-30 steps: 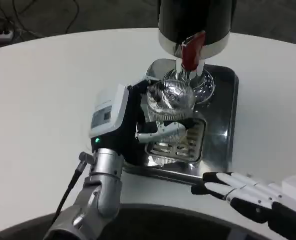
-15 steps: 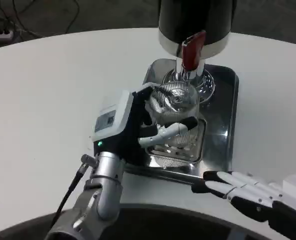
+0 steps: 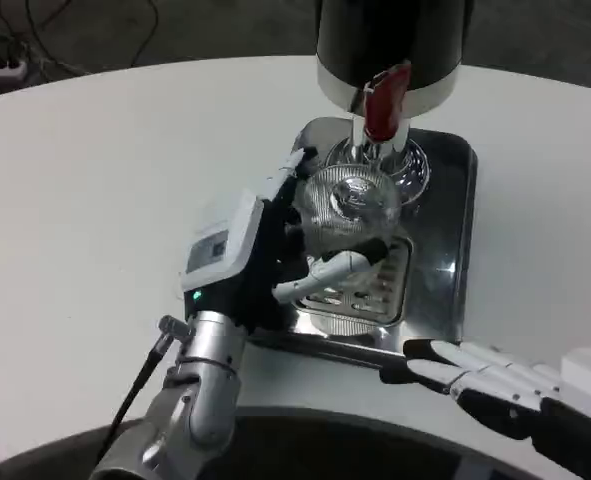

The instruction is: Grasp the cup under the faucet to collect the drink, then remove the cup.

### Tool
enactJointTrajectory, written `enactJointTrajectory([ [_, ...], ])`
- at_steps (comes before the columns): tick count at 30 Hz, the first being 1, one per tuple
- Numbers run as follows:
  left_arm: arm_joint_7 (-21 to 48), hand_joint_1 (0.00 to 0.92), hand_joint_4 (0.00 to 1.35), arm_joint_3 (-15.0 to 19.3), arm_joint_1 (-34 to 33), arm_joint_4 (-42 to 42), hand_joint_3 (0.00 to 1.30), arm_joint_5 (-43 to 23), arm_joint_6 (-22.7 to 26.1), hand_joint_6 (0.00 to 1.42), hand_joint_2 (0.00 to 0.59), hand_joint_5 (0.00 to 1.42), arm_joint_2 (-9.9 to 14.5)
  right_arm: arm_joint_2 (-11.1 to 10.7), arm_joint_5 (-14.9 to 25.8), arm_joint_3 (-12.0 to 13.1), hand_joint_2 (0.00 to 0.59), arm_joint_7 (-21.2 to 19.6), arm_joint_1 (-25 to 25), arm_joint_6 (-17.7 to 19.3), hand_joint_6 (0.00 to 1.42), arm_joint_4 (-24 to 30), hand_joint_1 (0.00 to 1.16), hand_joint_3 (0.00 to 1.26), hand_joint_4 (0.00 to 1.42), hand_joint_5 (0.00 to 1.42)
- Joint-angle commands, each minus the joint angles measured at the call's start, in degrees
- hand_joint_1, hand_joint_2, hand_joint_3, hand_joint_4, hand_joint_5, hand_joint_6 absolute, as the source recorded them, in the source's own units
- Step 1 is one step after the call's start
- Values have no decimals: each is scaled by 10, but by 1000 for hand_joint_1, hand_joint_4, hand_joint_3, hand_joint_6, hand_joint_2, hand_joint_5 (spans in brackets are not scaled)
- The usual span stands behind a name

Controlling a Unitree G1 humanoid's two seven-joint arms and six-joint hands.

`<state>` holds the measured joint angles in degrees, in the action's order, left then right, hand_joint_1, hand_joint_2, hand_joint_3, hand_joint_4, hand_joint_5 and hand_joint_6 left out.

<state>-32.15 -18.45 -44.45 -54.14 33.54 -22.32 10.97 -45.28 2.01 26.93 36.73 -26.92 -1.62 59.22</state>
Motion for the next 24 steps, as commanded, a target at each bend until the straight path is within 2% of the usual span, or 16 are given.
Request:
enactJointTrajectory([
  [1, 30, 131, 0, 1, 5, -5, 0, -10, 0, 179, 32, 158, 5, 4, 8, 1, 506, -5, -4, -4, 0, 8, 547, 101, 0, 0],
  [14, 60, 54, 0, 7, 30, 40, 0, -21, 6, 6, 0, 33, 18, 7, 8, 2, 516, -8, -8, -3, 0, 8, 538, 105, 0, 0],
  [20, 80, 17, 0, 34, 78, 114, 0, -37, 17, 0, 0, 0, 30, 8, 8, 3, 517, -8, -8, -5, 0, 8, 534, 105, 0, 0],
  [24, 90, 7, 0, 58, 132, 204, 0, -48, 18, 0, 0, 0, 48, 8, 6, 1, 517, -7, -6, -8, 0, 8, 533, 105, 0, 0],
])
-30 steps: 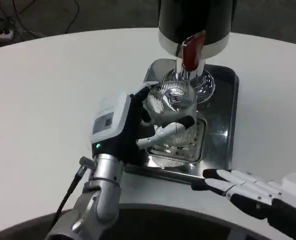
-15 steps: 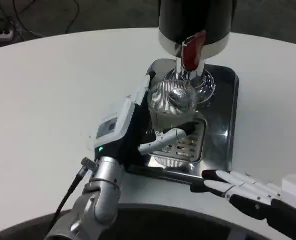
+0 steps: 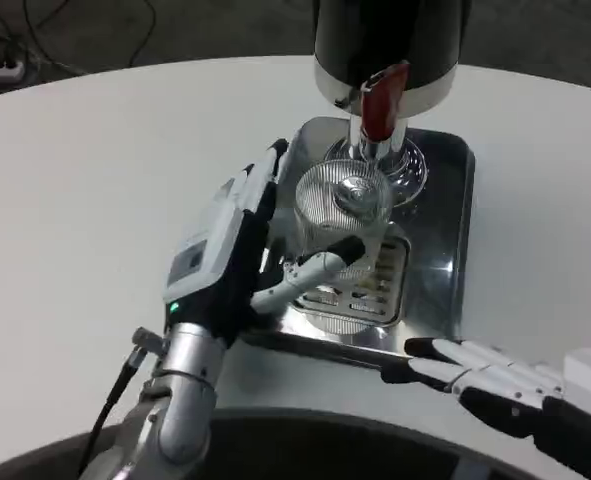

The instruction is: Grasp the cup under the faucet to collect the drink, then remove the cup.

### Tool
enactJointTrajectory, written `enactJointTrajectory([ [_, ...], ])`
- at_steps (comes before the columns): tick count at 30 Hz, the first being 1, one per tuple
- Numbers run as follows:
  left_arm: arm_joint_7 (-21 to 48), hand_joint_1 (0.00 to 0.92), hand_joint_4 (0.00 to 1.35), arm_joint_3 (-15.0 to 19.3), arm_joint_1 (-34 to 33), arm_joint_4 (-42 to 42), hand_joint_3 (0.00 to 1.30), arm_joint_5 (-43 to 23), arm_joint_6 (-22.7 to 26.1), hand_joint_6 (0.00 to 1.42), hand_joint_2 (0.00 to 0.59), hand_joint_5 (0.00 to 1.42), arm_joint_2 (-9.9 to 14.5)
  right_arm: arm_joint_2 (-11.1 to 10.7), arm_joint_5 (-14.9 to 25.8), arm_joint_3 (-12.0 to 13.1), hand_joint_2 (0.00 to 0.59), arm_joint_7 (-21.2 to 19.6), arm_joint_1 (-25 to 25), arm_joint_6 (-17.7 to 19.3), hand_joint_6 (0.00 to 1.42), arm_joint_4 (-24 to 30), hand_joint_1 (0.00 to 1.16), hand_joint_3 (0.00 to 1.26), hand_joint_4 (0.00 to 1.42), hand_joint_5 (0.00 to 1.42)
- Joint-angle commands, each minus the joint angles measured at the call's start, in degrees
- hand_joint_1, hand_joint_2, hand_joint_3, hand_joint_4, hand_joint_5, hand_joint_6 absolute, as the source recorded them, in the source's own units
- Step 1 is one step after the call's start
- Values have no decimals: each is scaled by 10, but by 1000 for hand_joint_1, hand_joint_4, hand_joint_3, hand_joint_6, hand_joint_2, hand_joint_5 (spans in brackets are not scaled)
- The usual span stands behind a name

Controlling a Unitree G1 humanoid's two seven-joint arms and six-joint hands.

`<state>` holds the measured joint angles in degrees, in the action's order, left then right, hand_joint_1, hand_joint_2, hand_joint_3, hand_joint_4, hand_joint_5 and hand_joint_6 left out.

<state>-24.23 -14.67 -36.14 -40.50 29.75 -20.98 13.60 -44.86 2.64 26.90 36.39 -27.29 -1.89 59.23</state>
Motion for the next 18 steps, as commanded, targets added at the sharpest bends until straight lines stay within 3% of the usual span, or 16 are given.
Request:
enactJointTrajectory([
  [1, 14, 5, 0, 28, 63, 94, 0, -14, 3, 0, 0, 0, 26, 5, 0, 2, 517, -4, -2, -6, 0, 8, 532, 105, 0, 0],
  [7, 58, 0, 0, 73, 122, 224, 0, -52, 1, 0, 0, 0, 47, 6, 0, 6, 517, -2, -4, -10, 0, 8, 530, 105, 0, 0],
  [12, 209, 0, 0, 128, 107, 306, 0, -217, 3, 51, 5, 31, 71, 7, -1, 5, 517, -2, -3, -12, 0, 8, 529, 105, 0, 0],
  [18, 341, 0, 0, 167, 58, 311, 0, -365, 56, 89, 10, 88, 61, 7, -2, 0, 517, -4, -1, -13, 0, 8, 529, 105, 0, 0],
])
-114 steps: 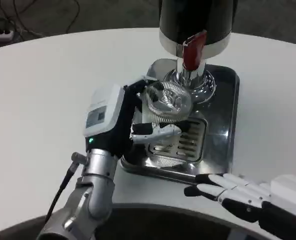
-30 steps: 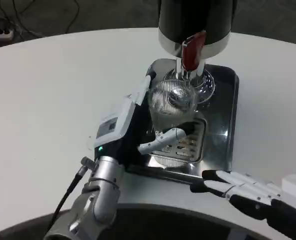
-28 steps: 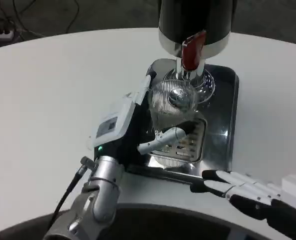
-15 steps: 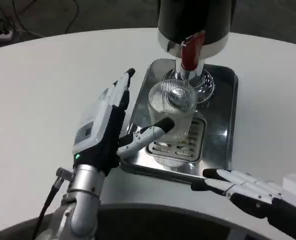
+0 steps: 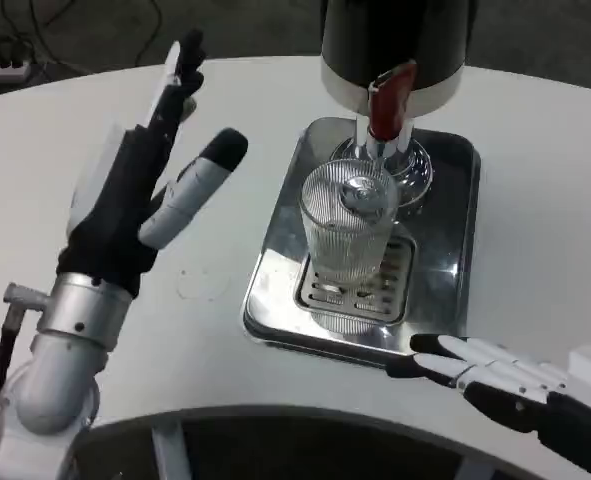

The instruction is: Grasp the cup under the faucet to collect the drink, then remove the cup.

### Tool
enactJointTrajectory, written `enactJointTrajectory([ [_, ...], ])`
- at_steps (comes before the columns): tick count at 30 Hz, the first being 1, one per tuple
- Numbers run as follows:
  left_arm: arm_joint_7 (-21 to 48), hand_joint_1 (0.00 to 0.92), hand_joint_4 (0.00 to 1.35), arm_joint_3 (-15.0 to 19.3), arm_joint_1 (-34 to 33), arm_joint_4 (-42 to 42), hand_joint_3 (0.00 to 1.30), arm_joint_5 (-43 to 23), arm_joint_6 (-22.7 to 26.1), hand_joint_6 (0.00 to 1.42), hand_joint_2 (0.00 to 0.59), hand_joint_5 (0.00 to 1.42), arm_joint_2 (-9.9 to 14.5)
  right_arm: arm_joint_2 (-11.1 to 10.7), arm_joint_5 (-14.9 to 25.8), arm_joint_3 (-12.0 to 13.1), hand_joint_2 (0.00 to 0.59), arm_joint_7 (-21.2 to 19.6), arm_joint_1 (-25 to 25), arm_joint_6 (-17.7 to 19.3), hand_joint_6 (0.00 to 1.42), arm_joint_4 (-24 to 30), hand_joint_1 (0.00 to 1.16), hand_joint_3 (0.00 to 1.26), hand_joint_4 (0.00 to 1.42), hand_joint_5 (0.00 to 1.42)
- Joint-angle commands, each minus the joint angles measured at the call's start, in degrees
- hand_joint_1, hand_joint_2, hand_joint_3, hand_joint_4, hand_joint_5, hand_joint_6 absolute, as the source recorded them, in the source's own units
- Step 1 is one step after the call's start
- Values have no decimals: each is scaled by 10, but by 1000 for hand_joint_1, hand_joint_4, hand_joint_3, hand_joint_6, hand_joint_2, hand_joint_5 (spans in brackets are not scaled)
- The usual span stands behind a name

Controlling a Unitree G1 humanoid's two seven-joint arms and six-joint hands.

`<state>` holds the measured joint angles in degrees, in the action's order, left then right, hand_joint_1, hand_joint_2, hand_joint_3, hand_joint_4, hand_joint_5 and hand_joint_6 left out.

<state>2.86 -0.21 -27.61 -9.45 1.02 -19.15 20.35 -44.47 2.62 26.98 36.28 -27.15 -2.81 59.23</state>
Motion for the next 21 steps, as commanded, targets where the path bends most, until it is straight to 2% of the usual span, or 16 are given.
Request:
enactJointTrajectory([
  [1, 88, 0, 19, 27, -37, -2, 0, -98, 49, 111, 19, 120, -12, 3, -3, -2, 517, -3, -2, -4, 0, 8, 529, 105, 0, 0],
  [11, 176, 0, 126, 21, -86, 22, 69, -165, 121, 228, 38, 221, -53, 11, -4, 3, 517, -2, -8, -2, 0, 8, 528, 110, 0, 0],
  [21, 227, 0, 181, 6, -108, 53, 99, -168, 167, 269, 58, 272, -64, 14, -5, 2, 517, -1, -7, -3, 0, 8, 527, 114, 0, 0],
])
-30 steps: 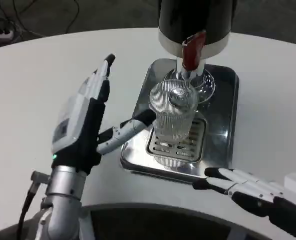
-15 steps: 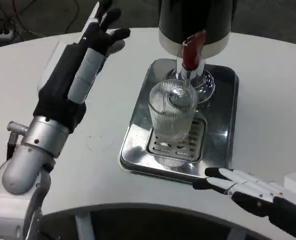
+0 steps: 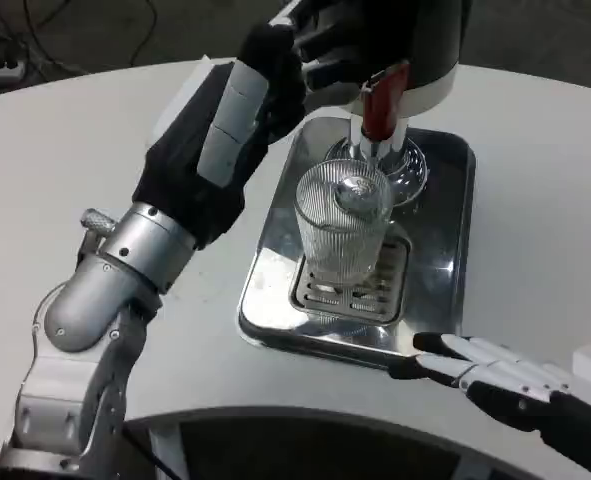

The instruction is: Grasp the cup under the faucet to collect the drink, then remove the cup.

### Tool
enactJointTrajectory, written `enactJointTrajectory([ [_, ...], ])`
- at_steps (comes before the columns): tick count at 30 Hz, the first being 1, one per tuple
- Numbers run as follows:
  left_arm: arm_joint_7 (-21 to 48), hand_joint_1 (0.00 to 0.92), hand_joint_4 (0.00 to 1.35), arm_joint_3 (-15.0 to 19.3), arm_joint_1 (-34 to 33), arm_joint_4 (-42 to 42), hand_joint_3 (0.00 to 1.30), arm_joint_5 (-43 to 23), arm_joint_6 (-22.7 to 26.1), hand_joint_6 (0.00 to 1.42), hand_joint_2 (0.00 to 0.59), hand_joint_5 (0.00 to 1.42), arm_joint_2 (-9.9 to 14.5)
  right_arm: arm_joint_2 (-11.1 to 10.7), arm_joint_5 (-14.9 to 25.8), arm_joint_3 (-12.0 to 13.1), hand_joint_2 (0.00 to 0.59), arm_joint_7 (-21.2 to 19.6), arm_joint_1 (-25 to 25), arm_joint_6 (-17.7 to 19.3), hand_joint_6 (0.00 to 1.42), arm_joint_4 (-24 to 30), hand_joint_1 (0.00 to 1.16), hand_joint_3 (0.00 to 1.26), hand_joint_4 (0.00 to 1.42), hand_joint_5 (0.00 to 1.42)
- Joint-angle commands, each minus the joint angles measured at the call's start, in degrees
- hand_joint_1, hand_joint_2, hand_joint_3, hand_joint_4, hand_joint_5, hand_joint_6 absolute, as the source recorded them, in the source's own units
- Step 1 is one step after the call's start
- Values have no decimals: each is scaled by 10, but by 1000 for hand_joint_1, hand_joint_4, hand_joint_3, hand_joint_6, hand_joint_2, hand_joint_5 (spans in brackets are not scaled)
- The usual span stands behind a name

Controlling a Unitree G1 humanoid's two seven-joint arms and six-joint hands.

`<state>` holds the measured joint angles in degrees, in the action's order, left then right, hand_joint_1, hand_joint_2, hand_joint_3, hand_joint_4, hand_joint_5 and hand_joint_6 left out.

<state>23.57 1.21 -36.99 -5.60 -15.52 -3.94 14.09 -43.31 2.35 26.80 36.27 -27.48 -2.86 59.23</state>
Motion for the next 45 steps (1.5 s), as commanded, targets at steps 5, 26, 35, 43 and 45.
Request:
enactJointTrajectory([
  [5, 35, 0, 174, -18, -32, 3, 101, 19, 8, 265, 59, 277, 1, 2, -2, 3, 517, -1, -2, -4, 0, 8, 527, 114, 0, 0],
  [26, 78, 0, 53, -81, -63, -29, 91, 153, -81, 163, 67, 172, 53, 0, -5, -9, 517, -2, 16, -17, 0, 8, 527, 114, 0, 0],
  [35, 82, 0, 44, -94, -62, -46, 74, 187, -117, 146, 68, 165, 71, -1, -10, -21, 517, -2, 31, -29, 0, 8, 527, 114, 0, 0],
  [43, 78, 0, 38, -111, -65, -61, 65, 216, -147, 145, 73, 162, 84, 4, -18, -36, 517, -5, 36, -39, 0, 8, 526, 114, 0, 0],
  [45, 76, 0, 37, -113, -65, -64, 64, 223, -152, 145, 74, 163, 86, 6, -20, -38, 517, -6, 38, -42, 0, 8, 526, 114, 0, 0],
])
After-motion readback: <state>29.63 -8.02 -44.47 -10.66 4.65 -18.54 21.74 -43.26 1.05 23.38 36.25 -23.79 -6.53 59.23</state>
